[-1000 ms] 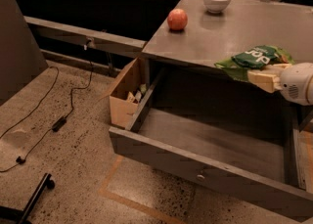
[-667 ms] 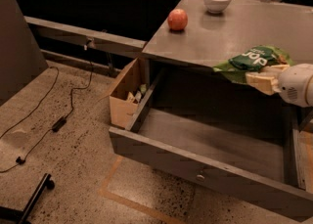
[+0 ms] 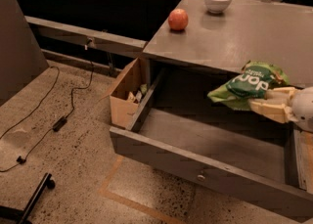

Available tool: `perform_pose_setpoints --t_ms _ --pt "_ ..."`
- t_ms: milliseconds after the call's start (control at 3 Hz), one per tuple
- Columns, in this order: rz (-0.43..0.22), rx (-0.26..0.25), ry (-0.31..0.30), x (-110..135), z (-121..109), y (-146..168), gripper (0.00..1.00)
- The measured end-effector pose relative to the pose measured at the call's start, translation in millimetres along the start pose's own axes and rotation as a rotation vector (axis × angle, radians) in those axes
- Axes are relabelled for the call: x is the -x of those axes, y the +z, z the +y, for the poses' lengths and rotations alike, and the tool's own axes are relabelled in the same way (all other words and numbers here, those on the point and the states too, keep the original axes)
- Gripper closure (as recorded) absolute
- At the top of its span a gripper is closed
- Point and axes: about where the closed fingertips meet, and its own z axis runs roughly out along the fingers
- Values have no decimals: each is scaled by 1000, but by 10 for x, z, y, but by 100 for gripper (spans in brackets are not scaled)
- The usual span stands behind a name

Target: Place green rice chip bag into top drawer

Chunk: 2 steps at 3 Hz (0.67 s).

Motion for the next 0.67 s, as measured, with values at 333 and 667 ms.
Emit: perform_pose_setpoints --t_ms 333,667 --pt "55 180 -75 -370 423 -125 100" --pt "104 263 -108 -607 639 -114 100"
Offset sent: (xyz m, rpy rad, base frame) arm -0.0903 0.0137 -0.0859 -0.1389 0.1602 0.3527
